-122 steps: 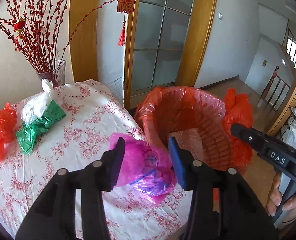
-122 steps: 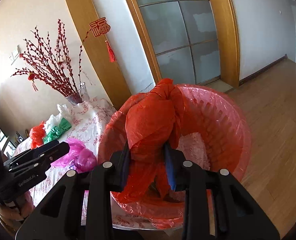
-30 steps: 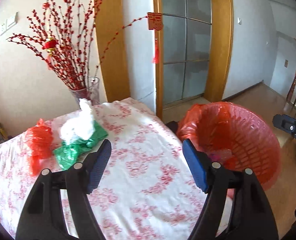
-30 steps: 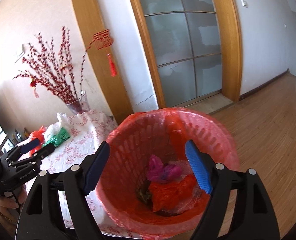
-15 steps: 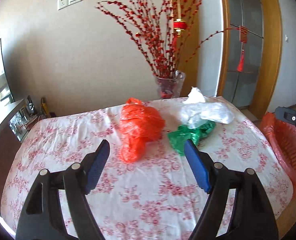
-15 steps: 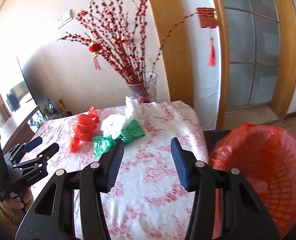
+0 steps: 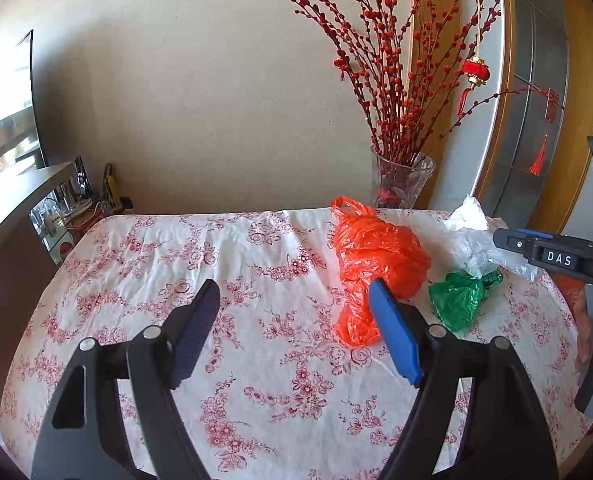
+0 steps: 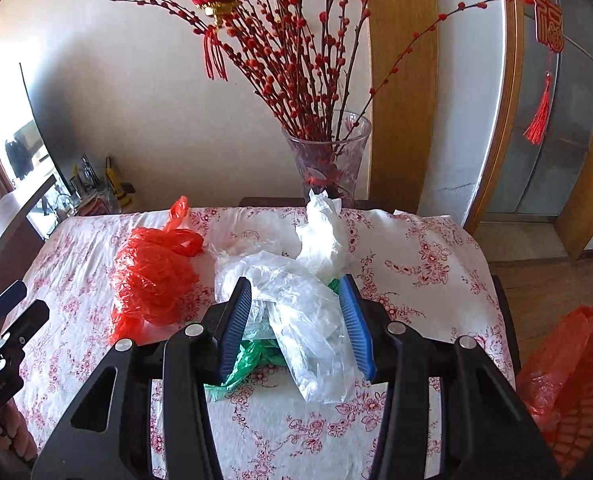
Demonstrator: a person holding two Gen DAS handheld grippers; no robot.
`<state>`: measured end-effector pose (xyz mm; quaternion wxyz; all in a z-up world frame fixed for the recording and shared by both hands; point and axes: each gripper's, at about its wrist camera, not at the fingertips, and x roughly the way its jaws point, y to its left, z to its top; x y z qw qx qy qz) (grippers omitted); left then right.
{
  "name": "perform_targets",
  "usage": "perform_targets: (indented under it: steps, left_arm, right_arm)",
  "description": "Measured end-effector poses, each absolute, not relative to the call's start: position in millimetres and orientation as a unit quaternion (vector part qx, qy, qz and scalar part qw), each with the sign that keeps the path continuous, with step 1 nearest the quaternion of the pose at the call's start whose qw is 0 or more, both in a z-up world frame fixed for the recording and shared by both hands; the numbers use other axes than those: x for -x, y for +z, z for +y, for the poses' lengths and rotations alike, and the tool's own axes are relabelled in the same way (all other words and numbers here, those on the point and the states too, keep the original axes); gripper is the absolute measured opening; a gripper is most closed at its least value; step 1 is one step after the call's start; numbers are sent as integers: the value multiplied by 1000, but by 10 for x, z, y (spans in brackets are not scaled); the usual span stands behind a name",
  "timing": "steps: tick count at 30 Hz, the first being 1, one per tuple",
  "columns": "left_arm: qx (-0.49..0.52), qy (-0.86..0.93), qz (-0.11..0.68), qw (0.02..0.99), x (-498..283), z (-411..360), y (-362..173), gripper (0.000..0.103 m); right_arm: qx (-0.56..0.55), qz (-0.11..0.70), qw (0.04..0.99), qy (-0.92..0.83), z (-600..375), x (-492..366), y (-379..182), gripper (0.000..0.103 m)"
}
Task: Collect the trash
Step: 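Move both open grippers back to the orange bag and white bags on the table, then grasp the orange bag with the left gripper while the right grasps the clear plastic bag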
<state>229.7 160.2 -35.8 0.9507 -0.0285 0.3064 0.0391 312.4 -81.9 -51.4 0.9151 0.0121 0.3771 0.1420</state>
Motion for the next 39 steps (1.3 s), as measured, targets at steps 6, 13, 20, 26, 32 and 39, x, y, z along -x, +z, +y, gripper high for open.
perform_targets:
  steps: [6,13,20,26,32,39]
  left_arm:
    - [27,29,313,949,-2394,1554,-396,75]
    - [26,17,321,947,-2492,1445,-383,75]
    - [21,16,324,946,-2629,1382,-343,75]
    - [30,19,335,942,-2719,1393,-388,75]
    - [33,6,343,939,-2776,1350,-452,75]
    - [20,-17,369,929,-2959,1116,-634,71]
  right_arm:
    - [23,408,900,150,-790,-3108,-663,1]
    - [13,384,909,163,-921,-2922,-601,1]
    - [14,366,919,149,-901,-3015,-568,51]
    - [19,398,899,182,-775,-3019,-761,5]
    - [-20,354,910,215,-926,-2722,-543,3]
    - [-53,313,926,203,-1310,-2327,-337,3]
